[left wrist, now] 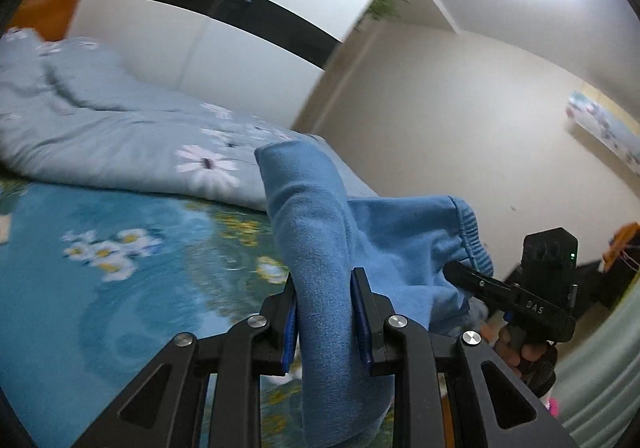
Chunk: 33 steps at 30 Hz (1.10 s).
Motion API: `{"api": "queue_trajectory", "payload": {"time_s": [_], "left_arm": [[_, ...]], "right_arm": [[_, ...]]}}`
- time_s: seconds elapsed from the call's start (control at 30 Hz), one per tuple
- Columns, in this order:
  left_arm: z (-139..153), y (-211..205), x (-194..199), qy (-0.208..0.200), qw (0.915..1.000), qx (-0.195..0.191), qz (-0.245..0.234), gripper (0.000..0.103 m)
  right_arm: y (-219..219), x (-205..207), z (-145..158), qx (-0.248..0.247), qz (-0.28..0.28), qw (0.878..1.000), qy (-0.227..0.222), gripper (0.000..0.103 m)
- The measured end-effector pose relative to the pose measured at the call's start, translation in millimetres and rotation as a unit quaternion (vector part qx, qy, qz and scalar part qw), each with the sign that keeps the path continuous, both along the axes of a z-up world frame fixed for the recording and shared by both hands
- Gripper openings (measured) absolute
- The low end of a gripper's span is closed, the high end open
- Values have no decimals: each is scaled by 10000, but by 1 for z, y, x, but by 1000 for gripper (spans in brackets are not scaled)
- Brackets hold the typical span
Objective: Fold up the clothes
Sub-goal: 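Lift the folded sweatpants with both grippers and carry them to the clothes stack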
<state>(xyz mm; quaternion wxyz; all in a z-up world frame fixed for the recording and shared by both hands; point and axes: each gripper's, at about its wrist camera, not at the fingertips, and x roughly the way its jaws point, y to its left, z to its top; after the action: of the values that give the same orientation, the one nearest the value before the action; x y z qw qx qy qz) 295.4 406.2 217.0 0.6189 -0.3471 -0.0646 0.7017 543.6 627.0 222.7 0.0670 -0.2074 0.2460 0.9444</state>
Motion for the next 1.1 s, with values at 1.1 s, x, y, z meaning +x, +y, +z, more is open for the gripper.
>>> {"api": "queue_trajectory", "payload": {"time_s": [1.1], "left_arm": [[-59,257,178,599,9737,-1118,-1895,46]], "right_arm": [[188,195,-85,-1043,-1990,9738,-362,32]]}}
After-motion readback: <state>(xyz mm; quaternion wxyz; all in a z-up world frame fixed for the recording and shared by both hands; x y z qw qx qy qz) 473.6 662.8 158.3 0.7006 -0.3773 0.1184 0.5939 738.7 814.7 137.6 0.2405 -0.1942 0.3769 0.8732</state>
